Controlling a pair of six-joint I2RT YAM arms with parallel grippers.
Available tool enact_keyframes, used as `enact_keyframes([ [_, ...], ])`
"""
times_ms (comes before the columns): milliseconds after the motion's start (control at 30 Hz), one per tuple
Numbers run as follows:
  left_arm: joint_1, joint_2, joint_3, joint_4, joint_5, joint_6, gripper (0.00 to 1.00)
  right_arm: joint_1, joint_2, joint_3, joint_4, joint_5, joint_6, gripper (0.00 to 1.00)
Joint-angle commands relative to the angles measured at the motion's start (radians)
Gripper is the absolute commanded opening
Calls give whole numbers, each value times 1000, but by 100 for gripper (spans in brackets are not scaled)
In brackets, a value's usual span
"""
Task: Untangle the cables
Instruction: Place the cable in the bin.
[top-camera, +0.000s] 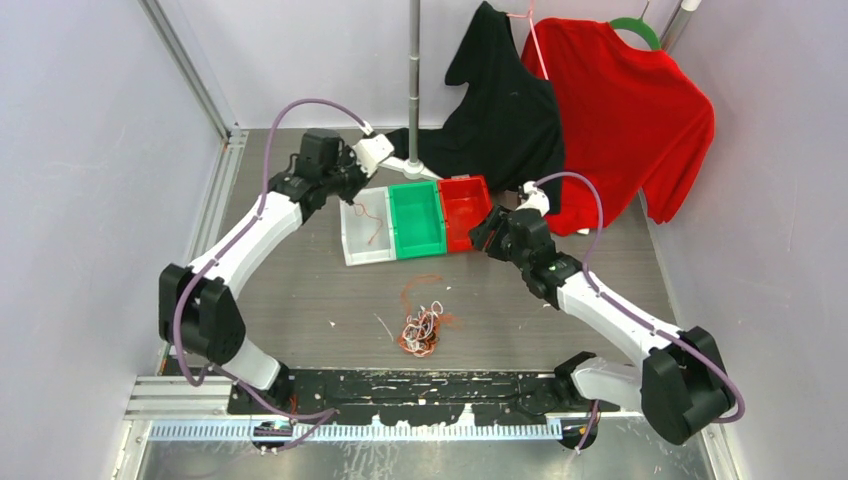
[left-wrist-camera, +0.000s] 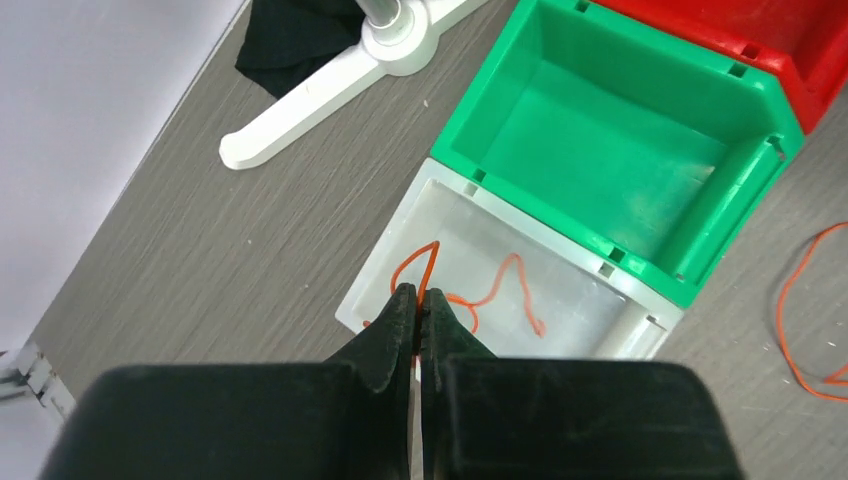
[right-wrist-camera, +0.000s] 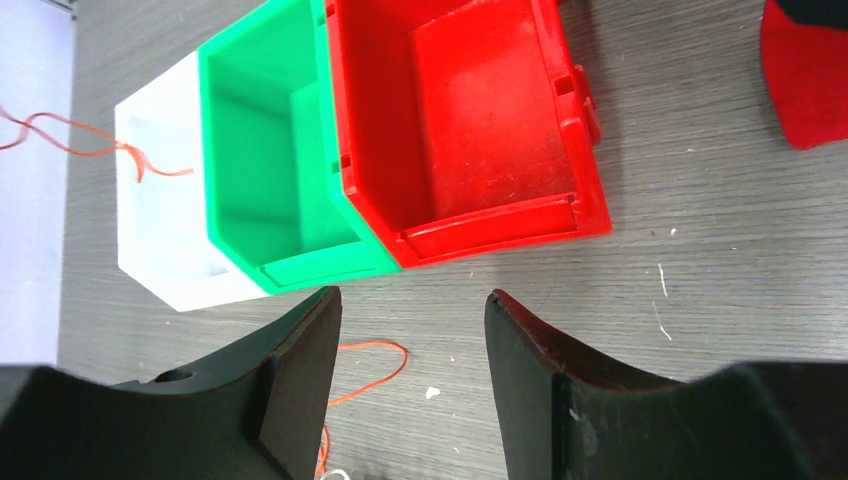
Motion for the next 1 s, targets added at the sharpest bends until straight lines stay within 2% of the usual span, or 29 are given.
enact_keyframes([
  [0,-40,44,16,80,-62,101,0,6,-71,-20,42,-30,49,60],
  [233,-83,125,35,-19,-112,-2,0,11,-106,-8,3,-43,50,61],
  [333,-83,166,86,-103,-141,-46,8,11,-116,4,-12,-44,43,63],
  [467,-83,202,160,-221,-113,-76,24,11,-118,19,-18,-42,36,63],
  [667,-75,194,180,-259,-95,-80,34,11,-117,23,-16,-52,41,63],
  [833,-38,192,296,-427,-5,-89,57,22,-145,15,-30,-75,34,67],
  [967,-26,138,322,-561,113,-71,66,108,-150,-6,-30,-86,28,71],
])
